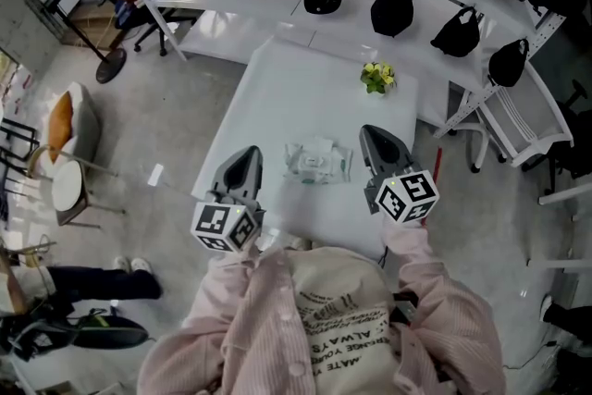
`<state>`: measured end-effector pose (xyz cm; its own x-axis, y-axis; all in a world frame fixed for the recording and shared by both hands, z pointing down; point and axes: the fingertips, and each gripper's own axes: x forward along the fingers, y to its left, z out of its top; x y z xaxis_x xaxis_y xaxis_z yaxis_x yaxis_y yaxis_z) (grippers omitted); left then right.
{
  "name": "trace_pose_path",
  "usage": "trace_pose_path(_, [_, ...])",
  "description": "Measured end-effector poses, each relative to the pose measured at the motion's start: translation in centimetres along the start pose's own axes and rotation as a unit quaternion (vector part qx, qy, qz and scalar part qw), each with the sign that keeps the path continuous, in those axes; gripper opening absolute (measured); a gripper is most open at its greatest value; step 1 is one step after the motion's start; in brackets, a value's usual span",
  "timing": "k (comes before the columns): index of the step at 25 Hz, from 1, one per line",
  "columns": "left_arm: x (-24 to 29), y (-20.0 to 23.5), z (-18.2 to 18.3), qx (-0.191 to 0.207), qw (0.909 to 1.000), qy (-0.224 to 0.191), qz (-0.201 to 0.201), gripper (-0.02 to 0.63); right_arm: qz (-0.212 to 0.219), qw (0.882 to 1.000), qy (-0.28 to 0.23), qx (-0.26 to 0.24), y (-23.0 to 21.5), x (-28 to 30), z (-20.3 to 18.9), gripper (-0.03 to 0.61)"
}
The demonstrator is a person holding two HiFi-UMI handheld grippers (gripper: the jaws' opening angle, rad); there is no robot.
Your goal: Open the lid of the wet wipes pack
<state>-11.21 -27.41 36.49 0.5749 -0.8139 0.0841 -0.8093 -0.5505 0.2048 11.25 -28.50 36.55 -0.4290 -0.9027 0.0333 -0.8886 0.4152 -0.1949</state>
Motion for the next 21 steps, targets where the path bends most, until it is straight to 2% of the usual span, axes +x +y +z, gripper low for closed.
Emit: trace_pose_path(21, [-1.1, 0.7, -0.4, 0.0, 0.9997, 0.004, 0.023, 0.0, -0.026, 1.0, -0.005, -0.017, -0.6, -1.6, 0.1, 0.0])
